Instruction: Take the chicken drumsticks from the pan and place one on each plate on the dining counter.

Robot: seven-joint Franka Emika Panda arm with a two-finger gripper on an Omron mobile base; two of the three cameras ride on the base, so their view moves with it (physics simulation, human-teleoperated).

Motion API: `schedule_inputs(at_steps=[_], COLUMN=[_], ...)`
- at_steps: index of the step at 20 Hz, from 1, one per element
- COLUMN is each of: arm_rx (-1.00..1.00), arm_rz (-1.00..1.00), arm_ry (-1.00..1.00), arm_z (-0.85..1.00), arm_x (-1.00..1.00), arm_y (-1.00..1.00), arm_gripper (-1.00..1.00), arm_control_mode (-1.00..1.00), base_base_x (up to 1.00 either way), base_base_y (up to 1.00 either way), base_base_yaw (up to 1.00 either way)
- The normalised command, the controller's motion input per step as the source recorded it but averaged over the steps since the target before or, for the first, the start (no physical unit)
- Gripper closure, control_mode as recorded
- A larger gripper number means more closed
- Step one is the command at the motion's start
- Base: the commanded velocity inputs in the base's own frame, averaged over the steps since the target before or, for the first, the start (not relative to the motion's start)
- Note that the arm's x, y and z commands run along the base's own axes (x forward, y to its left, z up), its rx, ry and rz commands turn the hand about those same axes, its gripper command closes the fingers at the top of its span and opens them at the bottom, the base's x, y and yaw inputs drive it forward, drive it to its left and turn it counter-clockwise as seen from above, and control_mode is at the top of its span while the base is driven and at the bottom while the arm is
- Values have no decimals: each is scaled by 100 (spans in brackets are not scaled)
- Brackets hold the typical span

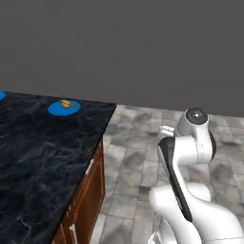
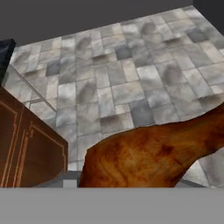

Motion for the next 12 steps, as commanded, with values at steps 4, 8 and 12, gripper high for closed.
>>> schedule_inputs(at_steps=[4, 8, 12], arm_rx=[0, 0, 0], arm_rz=[0, 0, 0], arm_ry=[0, 0, 0], arm_z=[0, 0, 0], arm_x=[0, 0, 0], arm_y=[0, 0, 0], arm_gripper=[100, 100, 100], arm_control_mode=[100, 100, 100], base_base_x=[100, 100, 100], base_base_y=[-44, -83, -94], base_base_yaw=[57, 43, 43])
